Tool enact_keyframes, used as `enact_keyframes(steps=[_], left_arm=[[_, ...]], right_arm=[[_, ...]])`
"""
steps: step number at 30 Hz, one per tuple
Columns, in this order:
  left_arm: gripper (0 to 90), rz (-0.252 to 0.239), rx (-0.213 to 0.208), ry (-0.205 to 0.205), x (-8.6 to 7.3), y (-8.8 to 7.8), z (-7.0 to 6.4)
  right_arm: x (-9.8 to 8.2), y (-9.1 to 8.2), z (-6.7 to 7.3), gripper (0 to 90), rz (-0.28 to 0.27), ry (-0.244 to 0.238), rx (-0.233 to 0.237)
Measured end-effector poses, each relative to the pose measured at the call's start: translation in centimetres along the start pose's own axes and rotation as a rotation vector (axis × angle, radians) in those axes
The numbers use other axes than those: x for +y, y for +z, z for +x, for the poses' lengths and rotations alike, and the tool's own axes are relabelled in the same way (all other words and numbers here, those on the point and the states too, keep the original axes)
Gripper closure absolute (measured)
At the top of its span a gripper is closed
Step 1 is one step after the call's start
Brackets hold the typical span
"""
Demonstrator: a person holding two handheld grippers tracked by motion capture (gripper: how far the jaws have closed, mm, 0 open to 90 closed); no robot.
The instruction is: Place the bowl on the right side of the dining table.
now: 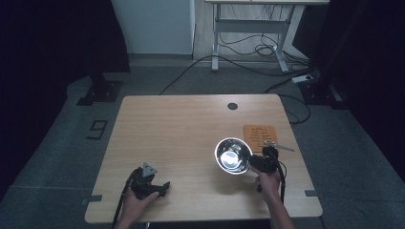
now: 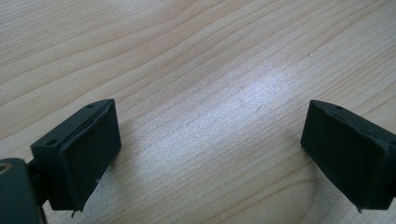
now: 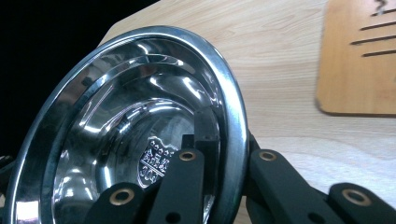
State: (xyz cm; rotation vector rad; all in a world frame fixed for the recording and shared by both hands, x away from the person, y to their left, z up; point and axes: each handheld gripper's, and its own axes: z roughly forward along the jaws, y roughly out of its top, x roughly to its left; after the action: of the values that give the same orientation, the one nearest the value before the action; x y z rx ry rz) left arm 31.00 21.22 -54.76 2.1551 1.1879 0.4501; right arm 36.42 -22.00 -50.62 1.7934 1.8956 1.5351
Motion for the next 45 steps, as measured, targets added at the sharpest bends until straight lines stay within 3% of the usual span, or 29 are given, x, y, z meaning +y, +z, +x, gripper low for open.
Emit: enact_keyframes(steps=[24, 45], left_arm=[[4.3, 0.000, 0.000, 0.001, 0.0, 0.0, 0.0], [4.3, 0.000, -0.001, 0.001, 0.0, 0.0, 0.0]], right_arm=[[1.4, -1.3, -2.2, 86.6, -0.056, 0.041, -0.053], [2.7, -0.7, -4.6, 86.6, -0.063, 0.050, -0.128]])
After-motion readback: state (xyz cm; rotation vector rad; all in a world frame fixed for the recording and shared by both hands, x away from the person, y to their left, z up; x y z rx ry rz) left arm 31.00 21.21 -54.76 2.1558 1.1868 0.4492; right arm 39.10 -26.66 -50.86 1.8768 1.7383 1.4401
